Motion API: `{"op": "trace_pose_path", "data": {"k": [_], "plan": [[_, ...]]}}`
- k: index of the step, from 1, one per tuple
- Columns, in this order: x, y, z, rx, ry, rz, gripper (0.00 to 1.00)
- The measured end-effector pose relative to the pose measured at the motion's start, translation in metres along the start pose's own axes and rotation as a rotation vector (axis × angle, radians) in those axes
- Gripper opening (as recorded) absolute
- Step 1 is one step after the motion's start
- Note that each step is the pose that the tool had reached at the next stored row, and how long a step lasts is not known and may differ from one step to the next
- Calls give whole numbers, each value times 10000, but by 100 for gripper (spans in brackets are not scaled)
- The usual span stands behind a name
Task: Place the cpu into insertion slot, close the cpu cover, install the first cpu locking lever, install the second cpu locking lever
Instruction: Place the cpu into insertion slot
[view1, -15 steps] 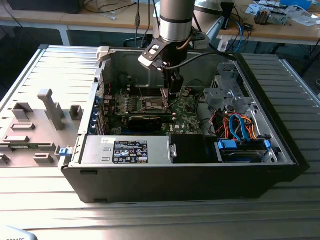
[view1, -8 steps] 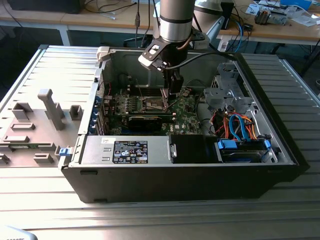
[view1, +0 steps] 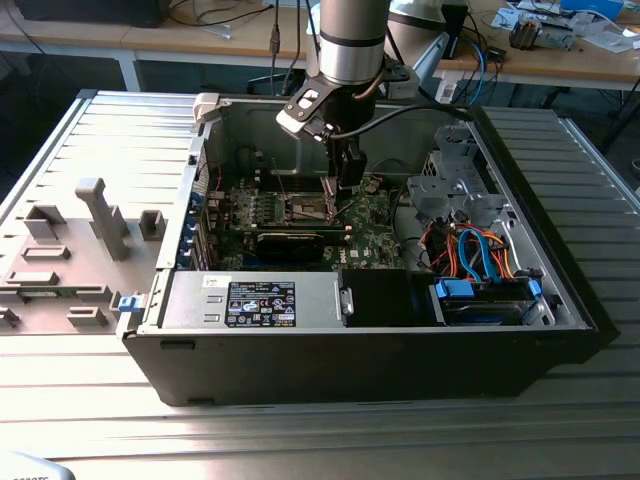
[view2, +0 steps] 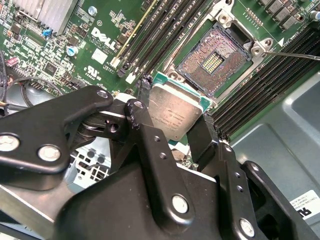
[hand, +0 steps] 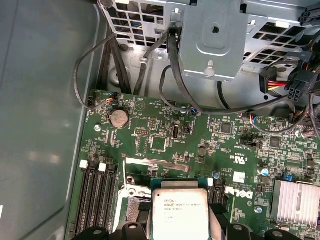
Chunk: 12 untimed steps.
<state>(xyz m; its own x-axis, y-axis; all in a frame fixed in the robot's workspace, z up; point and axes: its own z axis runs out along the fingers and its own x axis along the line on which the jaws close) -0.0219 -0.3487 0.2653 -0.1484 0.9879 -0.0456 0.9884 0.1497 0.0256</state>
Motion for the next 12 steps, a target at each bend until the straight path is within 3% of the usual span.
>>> {"op": "trace_pose_path", "data": {"k": [12], "plan": [[0, 0, 4, 3, -2, 54, 54]]}}
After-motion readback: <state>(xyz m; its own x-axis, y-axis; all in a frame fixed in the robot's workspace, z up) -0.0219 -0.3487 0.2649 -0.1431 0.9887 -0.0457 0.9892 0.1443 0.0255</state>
